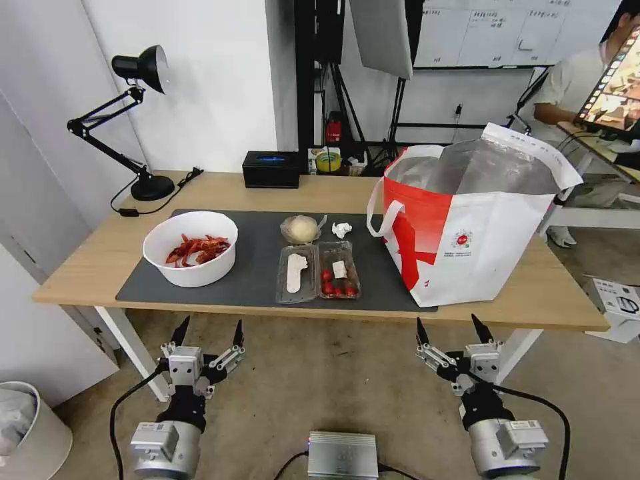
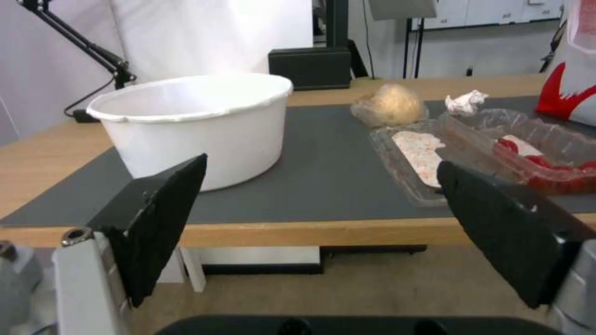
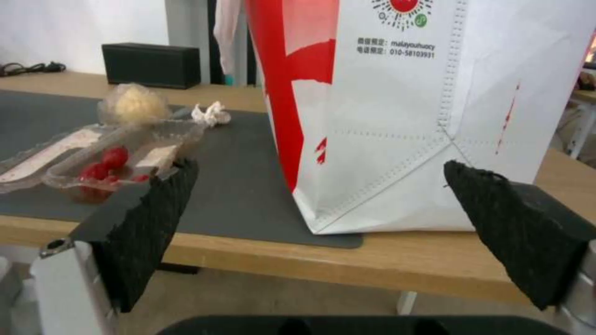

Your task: Pick up the trash from the table and place it into the takeout bag.

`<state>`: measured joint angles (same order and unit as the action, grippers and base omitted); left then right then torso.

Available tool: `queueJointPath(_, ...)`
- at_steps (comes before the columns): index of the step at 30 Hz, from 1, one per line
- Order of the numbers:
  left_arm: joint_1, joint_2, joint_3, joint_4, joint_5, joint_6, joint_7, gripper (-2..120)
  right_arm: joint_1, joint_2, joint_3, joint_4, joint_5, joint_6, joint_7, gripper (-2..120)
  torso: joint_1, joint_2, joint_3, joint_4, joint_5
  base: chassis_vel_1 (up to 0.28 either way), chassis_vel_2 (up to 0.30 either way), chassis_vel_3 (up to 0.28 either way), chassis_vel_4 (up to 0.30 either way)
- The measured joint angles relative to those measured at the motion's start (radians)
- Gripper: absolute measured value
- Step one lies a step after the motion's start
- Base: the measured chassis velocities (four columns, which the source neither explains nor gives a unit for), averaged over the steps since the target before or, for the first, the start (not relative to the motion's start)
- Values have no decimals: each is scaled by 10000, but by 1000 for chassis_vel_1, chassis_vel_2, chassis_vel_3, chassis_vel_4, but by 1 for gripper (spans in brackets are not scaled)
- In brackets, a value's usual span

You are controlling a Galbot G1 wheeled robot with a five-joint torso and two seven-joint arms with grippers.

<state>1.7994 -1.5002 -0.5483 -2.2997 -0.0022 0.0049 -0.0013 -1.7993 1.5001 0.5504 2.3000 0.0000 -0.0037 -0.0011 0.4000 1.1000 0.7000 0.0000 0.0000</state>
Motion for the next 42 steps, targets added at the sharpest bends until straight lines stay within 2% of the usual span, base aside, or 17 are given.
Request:
queueJointPath(4, -64, -43, 173, 38, -152, 401, -146, 100, 70, 1, 79, 11, -72, -437, -203, 100, 0, 0, 0, 0, 0, 0, 0, 0, 0)
queueJointPath(6, -230, -165, 597, 128, -523, 1377, -494, 100, 249, 8, 287, 65, -274, -1478, -688, 100, 1, 0, 0, 0, 0, 0, 0, 0, 0)
queueJointPath(7, -230, -165, 597, 128, -523, 1377, -494, 100, 249, 8, 287, 65, -274, -1478, -688, 100, 1, 0, 0, 0, 0, 0, 0, 0, 0)
queueJointPath(10, -421, -309, 1092, 236, -955, 2516, -909, 100, 466, 22, 516, 128, -501, -2666, -1242, 100, 0, -1, 0, 0, 0, 0, 0, 0, 0)
queueJointPath(11, -421, -309, 1092, 236, -955, 2516, -909, 100, 466, 22, 516, 128, -501, -2666, -1242, 100, 0, -1, 0, 0, 0, 0, 0, 0, 0)
queueJointPath(12, -466, -348, 1245, 262, -1074, 2802, -995, 100, 535, 29, 604, 179, -572, -3093, -1470, 100, 0, -1, 0, 0, -2, 0, 0, 0, 0)
queueJointPath(15, -519, -456, 1501, 219, -1342, 3206, -1231, 100, 524, 46, 621, 374, -560, -3154, -1628, 100, 0, -1, 1, 1, 9, 0, 0, 0, 0)
queueJointPath(16, -530, -546, 1730, 190, -1511, 3376, -1285, 100, 497, 47, 624, 451, -553, -3153, -1669, 100, 0, 0, 1, 0, -12, 0, 0, 0, 0)
queueJointPath(17, -530, -546, 1730, 190, -1511, 3376, -1285, 100, 497, 47, 624, 451, -553, -3153, -1669, 100, 0, 0, 1, 0, -12, 0, 0, 0, 0)
queueJointPath(18, -524, -594, 1829, 151, -1597, 3400, -1369, 100, 451, 47, 637, 494, -548, -3137, -1675, 100, 0, 0, 1, -2, 5, 0, 0, 0, 0)
queueJointPath(42, -374, -721, 1994, -138, -1882, 3190, -1272, 100, 382, 55, 509, 591, -539, -2922, -1661, 100, 0, 0, -1, 0, 0, 0, 0, 0, 0)
